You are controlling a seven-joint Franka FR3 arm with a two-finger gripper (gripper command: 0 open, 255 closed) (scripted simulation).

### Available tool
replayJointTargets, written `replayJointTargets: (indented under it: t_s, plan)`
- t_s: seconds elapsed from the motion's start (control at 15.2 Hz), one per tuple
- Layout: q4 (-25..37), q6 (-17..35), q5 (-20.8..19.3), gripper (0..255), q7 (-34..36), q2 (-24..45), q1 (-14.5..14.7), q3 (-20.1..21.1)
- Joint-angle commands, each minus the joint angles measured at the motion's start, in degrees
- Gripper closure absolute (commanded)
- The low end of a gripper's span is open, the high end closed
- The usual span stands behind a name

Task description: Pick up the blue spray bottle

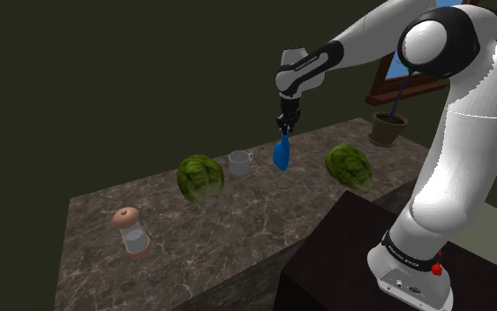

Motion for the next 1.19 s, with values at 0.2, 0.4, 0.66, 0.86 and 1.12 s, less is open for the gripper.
replayJointTargets:
  t_s: [0.2,0.4,0.66,0.86,1.12]
  plan:
    - [-0.04,0.11,0.01,255,0.04,0.06,0.02,0.02]
    - [-0.05,0.13,0.01,255,0.04,0.06,0.02,0.02]
    - [1.06,-2.08,-0.17,255,-0.04,-1.06,0.03,-0.05]
    - [2.24,-4.21,-0.31,255,-0.04,-2.02,0.08,-0.07]
    - [4.0,-7.08,-0.47,255,-0.06,-3.14,0.14,-0.09]
